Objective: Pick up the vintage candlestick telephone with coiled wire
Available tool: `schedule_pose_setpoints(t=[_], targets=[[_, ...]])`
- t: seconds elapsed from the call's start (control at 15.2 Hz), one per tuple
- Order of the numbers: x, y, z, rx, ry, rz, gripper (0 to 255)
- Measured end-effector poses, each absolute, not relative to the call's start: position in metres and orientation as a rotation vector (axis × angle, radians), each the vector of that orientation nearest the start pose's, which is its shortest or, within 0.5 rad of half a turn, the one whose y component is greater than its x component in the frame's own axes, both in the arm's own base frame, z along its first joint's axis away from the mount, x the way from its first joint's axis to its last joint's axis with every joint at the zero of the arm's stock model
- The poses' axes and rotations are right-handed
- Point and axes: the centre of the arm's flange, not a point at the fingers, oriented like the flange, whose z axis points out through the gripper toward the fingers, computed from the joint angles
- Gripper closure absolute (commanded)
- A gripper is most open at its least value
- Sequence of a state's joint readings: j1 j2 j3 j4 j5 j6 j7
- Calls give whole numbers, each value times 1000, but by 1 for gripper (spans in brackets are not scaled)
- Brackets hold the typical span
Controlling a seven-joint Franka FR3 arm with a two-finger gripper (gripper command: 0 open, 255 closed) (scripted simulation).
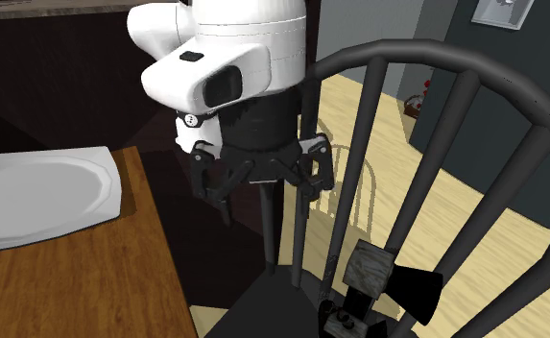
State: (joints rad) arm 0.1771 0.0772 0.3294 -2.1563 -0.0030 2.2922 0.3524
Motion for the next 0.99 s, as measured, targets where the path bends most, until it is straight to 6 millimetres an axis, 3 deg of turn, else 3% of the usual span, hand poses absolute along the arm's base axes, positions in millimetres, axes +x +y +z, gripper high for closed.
schedule_pose_setpoints(t=[0.66,0.99], targets=[[543,367,302,-3097,-258,-88,0],[549,375,275,-3099,-259,-90,0]])
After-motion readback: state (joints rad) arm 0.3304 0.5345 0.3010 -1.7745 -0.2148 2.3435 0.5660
